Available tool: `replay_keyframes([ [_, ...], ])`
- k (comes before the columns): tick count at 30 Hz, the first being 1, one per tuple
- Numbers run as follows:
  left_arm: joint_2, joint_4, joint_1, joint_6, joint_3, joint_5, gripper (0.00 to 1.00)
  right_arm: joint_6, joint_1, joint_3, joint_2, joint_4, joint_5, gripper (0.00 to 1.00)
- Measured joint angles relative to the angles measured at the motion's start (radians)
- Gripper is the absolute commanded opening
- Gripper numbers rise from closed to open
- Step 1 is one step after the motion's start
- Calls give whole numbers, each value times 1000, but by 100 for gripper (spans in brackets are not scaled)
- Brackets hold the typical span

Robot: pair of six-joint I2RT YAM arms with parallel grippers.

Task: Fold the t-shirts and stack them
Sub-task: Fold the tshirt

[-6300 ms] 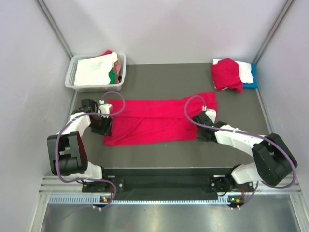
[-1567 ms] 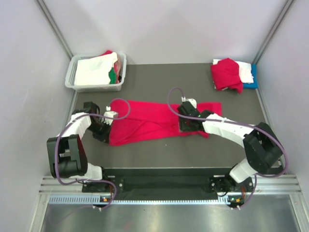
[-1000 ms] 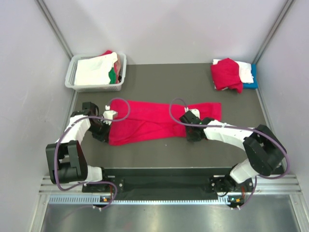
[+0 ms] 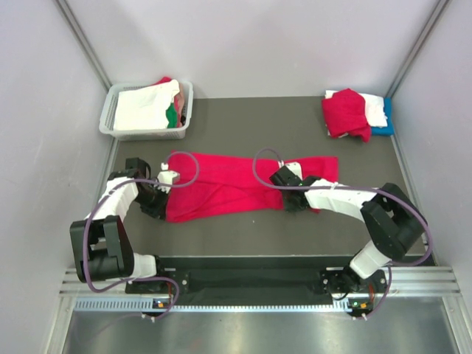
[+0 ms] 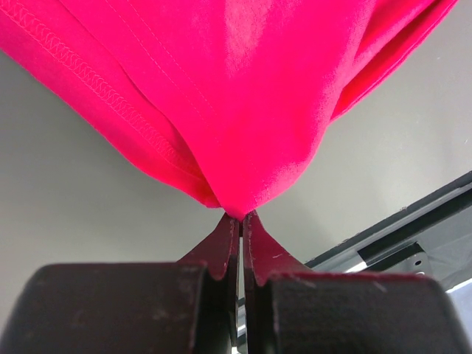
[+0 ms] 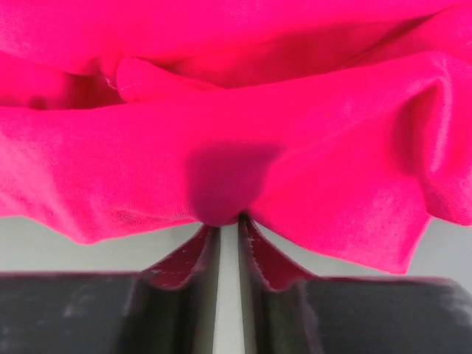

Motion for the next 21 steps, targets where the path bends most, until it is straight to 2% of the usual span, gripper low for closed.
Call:
replay_keyframes([
  [10,0,3,8,4,-6,0,0,0,0,5,-32,-2,2,0],
  [21,-21,2,8,4,-6,0,0,47,18,-31,-428,-216,54,0],
])
